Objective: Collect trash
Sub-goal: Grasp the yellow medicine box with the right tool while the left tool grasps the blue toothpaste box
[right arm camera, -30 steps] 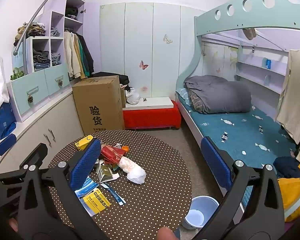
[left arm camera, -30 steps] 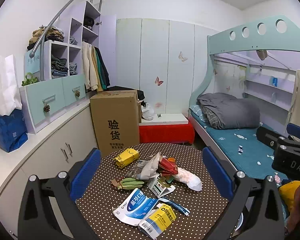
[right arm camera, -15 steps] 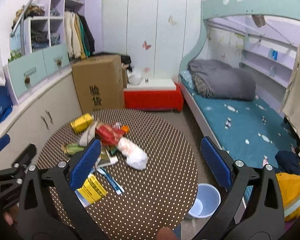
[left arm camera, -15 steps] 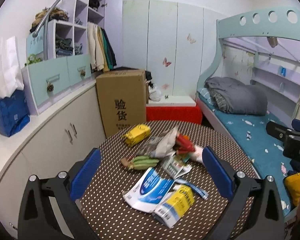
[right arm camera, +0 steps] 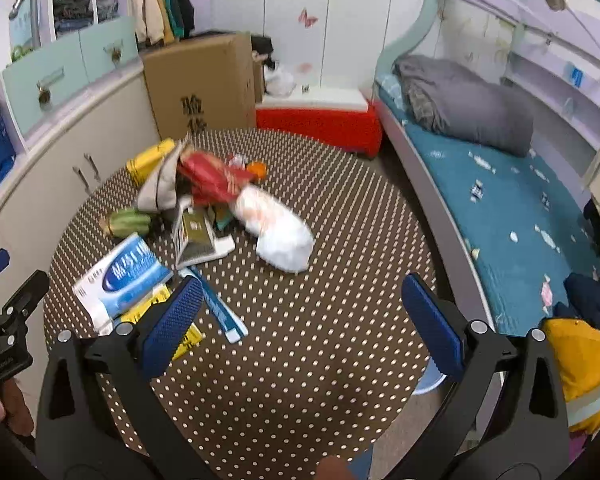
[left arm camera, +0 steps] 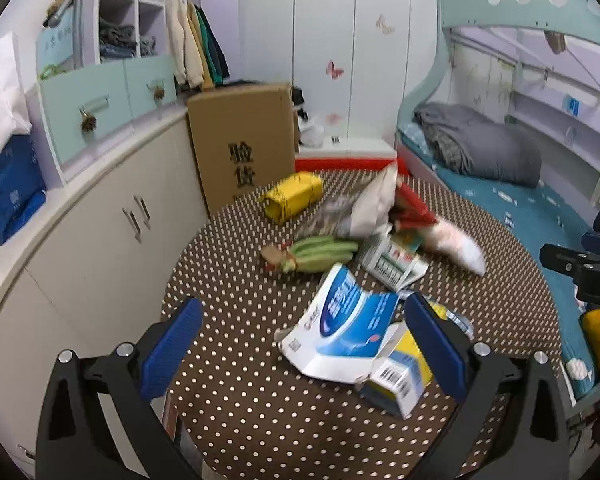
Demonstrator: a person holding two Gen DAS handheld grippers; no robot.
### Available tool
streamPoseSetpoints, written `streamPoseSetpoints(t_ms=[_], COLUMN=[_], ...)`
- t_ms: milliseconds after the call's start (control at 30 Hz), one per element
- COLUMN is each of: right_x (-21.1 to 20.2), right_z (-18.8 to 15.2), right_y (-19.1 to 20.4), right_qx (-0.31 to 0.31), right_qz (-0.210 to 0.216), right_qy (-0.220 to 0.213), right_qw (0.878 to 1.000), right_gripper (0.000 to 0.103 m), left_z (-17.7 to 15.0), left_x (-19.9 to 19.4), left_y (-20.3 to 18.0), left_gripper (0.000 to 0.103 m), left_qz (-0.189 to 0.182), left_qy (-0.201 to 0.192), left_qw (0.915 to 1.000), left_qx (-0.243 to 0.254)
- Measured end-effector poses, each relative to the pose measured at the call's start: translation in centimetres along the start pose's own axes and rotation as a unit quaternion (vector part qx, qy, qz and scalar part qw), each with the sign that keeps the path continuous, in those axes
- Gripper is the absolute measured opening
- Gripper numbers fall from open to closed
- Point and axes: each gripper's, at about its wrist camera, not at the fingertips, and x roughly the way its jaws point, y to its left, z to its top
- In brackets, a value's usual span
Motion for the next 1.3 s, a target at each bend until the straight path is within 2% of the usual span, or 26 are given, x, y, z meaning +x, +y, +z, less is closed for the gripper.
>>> streamPoseSetpoints(t_ms=[133, 267, 367, 467, 600, 867, 967, 1033, 1167, 1300], right_x=[1.8, 3.2, 3.9, 4.4, 5.4, 8.6, 10.3, 10.9, 10.5, 9.8], right_z=[-1.2, -3.1, -4.7, -5.2, -5.0, -4.5, -3.8, -3.8, -3.7, -4.4], right_y=[1.1, 3.0, 5.7, 8.4, 10.5, 13.3, 13.1, 13.3, 12.4, 11.0], right_qx=[-0.015, -0.048, -0.098, -0.150, -0.187, -0.253, -0.251, -0.250, -0.237, -0.222], right_qz=[0.014, 0.053, 0.107, 0.138, 0.182, 0.206, 0.225, 0.243, 0.249, 0.233], right_qy=[0.029, 0.057, 0.077, 0.081, 0.092, 0.094, 0.101, 0.101, 0.094, 0.096], right_qw=[0.999, 0.996, 0.986, 0.976, 0.961, 0.940, 0.936, 0.932, 0.934, 0.942], right_gripper=[0.098, 0.098, 0.098, 0.098, 0.098, 0.098, 0.098, 0.093, 0.093, 0.093], left_z=[-0.5, -1.1, -1.5, -1.8, -2.1, -2.3, -2.1, -1.9, -1.5, -1.5], left_x=[2.1, 3.2, 3.9, 4.3, 4.7, 5.1, 5.3, 5.5, 6.3, 7.6], left_y=[0.4, 0.9, 1.7, 2.8, 3.5, 3.0, 2.2, 1.4, -0.6, -2.3], left_gripper=[0.099, 0.099, 0.099, 0.099, 0.099, 0.099, 0.099, 0.099, 0.099, 0.099], left_qz=[-0.015, -0.033, -0.030, -0.033, -0.036, -0.065, -0.079, -0.089, -0.104, -0.120], left_qy=[0.021, 0.033, 0.040, 0.054, 0.062, 0.068, 0.068, 0.067, 0.071, 0.086], left_qw=[0.9996, 0.9986, 0.9982, 0.9977, 0.9974, 0.9955, 0.9943, 0.9931, 0.9899, 0.9858], left_qx=[0.012, 0.027, 0.033, 0.022, 0.012, 0.007, 0.021, 0.036, 0.065, 0.079])
